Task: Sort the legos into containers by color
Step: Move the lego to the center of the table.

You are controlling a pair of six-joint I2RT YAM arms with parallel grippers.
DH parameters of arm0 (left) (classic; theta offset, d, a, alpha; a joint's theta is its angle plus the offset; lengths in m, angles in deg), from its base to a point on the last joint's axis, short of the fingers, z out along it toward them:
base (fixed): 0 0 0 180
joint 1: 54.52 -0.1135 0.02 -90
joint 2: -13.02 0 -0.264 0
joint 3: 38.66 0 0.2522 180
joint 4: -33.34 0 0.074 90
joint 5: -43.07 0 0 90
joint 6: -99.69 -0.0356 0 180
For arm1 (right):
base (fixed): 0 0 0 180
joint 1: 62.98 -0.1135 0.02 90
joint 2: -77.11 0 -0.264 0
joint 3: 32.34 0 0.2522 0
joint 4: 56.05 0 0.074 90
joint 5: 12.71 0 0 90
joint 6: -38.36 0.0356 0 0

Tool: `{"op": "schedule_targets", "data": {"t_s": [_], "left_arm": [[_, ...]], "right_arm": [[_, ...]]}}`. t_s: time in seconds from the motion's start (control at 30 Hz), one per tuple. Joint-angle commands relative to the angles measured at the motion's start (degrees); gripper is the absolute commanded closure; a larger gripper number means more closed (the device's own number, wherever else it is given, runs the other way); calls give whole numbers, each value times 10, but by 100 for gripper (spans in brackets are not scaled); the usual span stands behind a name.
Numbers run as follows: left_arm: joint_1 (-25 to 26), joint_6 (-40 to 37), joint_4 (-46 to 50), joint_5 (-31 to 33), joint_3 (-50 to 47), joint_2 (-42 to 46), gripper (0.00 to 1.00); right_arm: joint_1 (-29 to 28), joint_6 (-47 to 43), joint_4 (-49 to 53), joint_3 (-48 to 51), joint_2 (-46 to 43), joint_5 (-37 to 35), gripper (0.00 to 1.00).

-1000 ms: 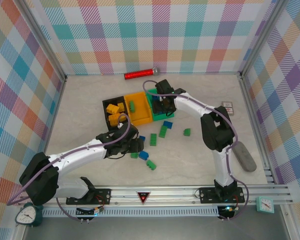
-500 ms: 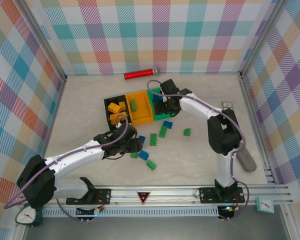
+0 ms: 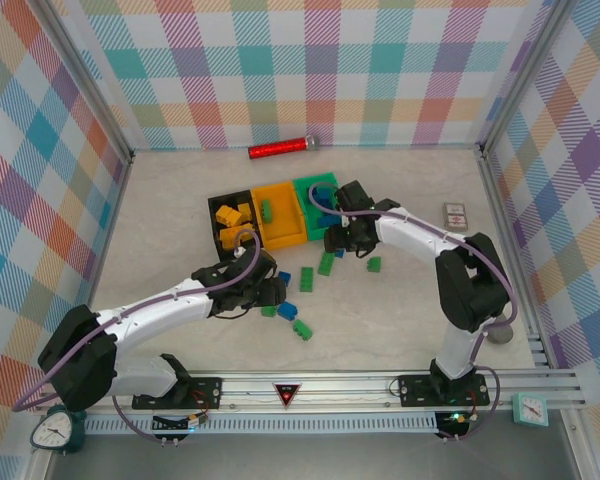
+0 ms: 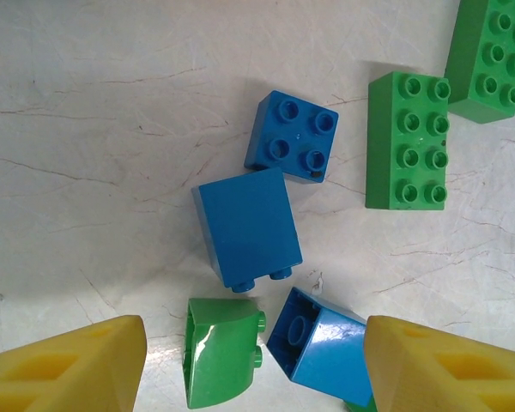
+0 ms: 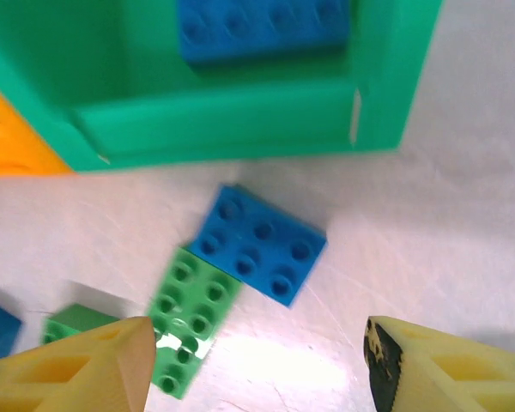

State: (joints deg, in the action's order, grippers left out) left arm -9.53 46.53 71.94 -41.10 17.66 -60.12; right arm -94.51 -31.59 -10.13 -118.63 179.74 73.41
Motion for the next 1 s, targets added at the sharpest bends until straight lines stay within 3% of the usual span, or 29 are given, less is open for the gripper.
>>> {"op": "schedule_targets", "data": {"t_s": [0.0,0.43,0.97], "left_arm": [[7,-1,-8,-7,13,-7,33],[7,5,-8,-5,2,1,33],[9,9,-22,-16,-6,0,33]], "right_arm": [[-8,39,-37,10,10,-4,34],[-12,99,-75,-8,75,-32,32],[-19,106,-64,-42,115,-74,29]]}}
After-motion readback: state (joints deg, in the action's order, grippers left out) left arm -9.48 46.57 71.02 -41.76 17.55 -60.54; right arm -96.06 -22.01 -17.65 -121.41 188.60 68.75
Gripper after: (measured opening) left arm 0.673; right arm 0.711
